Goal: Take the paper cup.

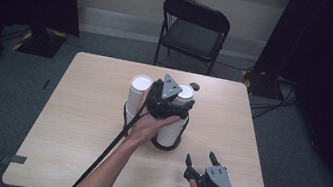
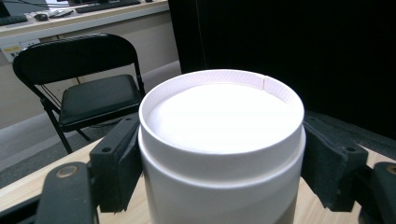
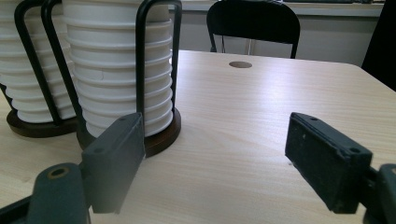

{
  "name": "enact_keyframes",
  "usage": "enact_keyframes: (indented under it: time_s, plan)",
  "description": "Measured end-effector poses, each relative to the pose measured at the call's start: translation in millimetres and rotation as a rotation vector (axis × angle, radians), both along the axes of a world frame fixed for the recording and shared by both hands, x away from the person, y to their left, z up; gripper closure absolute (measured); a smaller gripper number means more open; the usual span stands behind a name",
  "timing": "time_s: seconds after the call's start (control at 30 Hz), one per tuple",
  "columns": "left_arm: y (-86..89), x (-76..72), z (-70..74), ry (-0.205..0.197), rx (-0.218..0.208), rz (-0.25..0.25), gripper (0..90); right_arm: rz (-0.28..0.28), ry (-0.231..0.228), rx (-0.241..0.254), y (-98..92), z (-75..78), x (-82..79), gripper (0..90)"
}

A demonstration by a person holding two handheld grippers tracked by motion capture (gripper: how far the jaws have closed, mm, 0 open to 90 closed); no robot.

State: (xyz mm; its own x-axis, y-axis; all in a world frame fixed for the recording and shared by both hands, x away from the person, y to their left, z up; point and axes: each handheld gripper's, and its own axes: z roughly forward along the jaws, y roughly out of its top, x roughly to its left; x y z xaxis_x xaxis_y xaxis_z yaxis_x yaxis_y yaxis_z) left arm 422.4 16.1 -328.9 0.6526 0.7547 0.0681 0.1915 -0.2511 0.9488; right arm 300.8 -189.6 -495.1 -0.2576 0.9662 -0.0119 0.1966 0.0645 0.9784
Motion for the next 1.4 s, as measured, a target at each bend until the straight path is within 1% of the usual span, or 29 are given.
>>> enact_keyframes:
  time_s: [0.1,0.27,0.4,0.57,0.7,0.87,0.9,0.97,1.07,1.1,1.2,1.23,1.3,1.4]
  plan:
    - [-1.3,-0.6,0.6,0.004,-0.015,0.016,22.8,0.0,0.002,0.002,0.0,0.0,0.0,19.1]
    - [1.2,0.1,1.8,0.005,-0.015,0.004,22.8,0.0,0.003,0.001,-0.1,0.0,0.2,19.2]
    - [0.9,-0.8,2.0,-0.012,-0.027,0.011,23.0,0.0,0.002,0.001,-0.1,0.0,0.1,19.2]
    - [4.0,-1.8,5.5,-0.029,-0.057,0.001,23.1,0.003,0.005,-0.001,-0.1,0.1,0.5,19.2]
    - [4.9,-2.3,6.7,-0.04,-0.061,0.002,23.1,0.002,0.005,0.0,-0.1,0.1,0.5,19.2]
    - [6.6,-3.4,9.3,-0.061,-0.078,-0.001,23.0,0.003,0.006,0.0,-0.1,0.1,0.6,19.2]
    - [7.1,-3.8,9.9,-0.062,-0.088,0.001,23.1,0.003,0.005,-0.001,-0.1,0.1,0.6,19.1]
    - [8.0,-3.9,10.4,-0.068,-0.09,-0.002,23.1,0.002,0.006,0.001,-0.1,0.1,0.4,19.1]
    - [9.8,-6.2,9.1,-0.074,-0.108,-0.002,23.1,0.002,0.005,0.001,-0.1,0.1,0.4,19.2]
    - [9.9,-6.1,9.0,-0.077,-0.108,-0.004,23.0,0.001,0.007,0.003,-0.1,0.1,0.4,19.1]
    - [10.6,-4.8,10.2,-0.075,-0.116,-0.004,23.1,0.001,0.005,0.001,0.0,0.1,0.3,19.2]
    - [10.6,-5.4,11.1,-0.074,-0.126,0.001,23.1,0.001,0.005,0.002,-0.1,0.1,0.3,19.2]
    - [11.6,-5.5,12.8,-0.086,-0.126,-0.002,23.0,0.002,0.007,0.004,-0.2,0.1,0.5,19.2]
    - [13.5,-6.1,16.2,-0.095,-0.145,0.001,23.1,0.002,0.005,0.001,-0.1,0.1,0.4,19.2]
